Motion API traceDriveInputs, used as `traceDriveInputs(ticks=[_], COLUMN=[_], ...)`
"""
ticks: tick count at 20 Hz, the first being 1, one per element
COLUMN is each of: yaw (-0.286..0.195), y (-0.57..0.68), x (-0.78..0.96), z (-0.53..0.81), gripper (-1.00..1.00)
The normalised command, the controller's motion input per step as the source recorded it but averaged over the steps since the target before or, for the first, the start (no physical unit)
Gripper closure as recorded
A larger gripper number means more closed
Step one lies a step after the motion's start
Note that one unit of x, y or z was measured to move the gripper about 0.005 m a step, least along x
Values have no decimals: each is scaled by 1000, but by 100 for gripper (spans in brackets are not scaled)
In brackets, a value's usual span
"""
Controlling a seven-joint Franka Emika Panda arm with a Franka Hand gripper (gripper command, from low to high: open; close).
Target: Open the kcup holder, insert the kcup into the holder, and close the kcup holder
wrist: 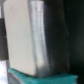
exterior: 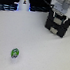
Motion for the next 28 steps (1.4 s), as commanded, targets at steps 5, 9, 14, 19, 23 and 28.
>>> traceDriveInputs(ticks=[5,9,14,19,23,28], yaw=[-38,-37,-48,-54,-59,-73], y=[-443,-461,-538,-552,-570,-447], x=[828,852,839,833,824,582], z=[397,244,291,293,267,17], gripper=[100,100,100,100,100,100])
